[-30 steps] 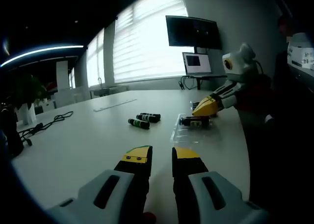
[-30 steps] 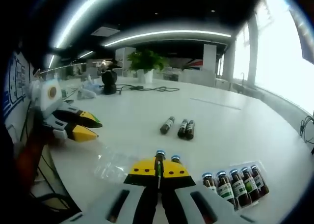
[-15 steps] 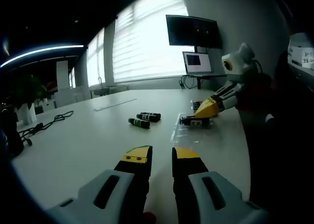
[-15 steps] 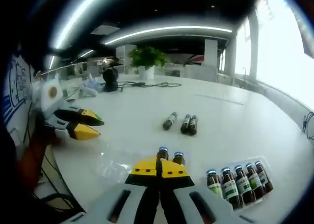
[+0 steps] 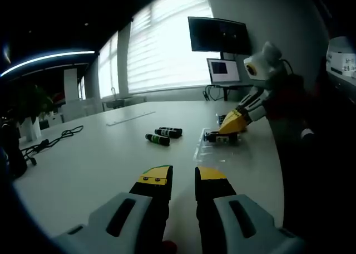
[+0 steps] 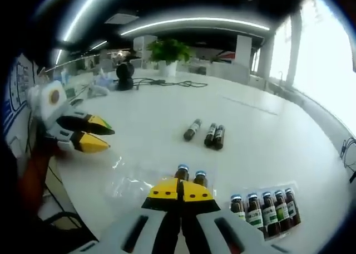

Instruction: Grip medicine bottles put into box

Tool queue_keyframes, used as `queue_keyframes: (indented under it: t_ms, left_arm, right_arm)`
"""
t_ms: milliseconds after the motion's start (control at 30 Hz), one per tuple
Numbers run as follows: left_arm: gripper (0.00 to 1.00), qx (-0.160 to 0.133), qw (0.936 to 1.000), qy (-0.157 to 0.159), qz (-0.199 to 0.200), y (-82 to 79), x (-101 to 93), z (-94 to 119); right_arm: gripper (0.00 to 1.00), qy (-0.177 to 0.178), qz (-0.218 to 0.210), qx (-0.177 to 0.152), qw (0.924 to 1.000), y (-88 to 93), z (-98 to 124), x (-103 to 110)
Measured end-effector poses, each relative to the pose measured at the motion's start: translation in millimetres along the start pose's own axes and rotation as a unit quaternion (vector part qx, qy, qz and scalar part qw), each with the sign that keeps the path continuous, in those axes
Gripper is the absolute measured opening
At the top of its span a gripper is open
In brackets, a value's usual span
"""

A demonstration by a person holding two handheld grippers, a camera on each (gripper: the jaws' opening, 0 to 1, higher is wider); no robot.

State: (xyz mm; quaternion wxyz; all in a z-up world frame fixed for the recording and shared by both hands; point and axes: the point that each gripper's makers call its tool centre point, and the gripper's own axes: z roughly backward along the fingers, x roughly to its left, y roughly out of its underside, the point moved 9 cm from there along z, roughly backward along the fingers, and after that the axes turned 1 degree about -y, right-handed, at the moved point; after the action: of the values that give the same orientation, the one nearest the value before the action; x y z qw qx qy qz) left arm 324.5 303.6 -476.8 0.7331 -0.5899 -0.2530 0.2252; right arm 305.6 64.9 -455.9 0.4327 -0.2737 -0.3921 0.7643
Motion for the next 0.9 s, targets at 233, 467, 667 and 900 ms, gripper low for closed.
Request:
queue_keyframes:
  t_ms: [233,467,667,900]
  left_arm:
    - [0.1,-0.001,1.0,0.0,0.001,-0.2,-0.1,-0.2]
    - [0.1,-0.001,1.0,0.0,0.001,-0.1,-0.5,-0.4]
    - [0.1,0.0,1.0,0.0,0.0,-0.2,-0.5,-0.7]
    - [0.1,-0.001,1.0,0.001,0.0,-0.4,-0.6,-0.8]
  right_arm:
    - [0.0,-0.012,-0.001,0.006,0.9999,0.5,-0.1,-1.0]
    - [0.0,-0.018,0.006,0.006,0.9998,3.6,-1.0,-2.7]
    - [0.0,-0.019,0.008,0.007,0.9998,3.6,0.2,-2.1]
    - [0.0,-0.017,0.017,-0.031,0.9992,3.4,4.3,-3.5]
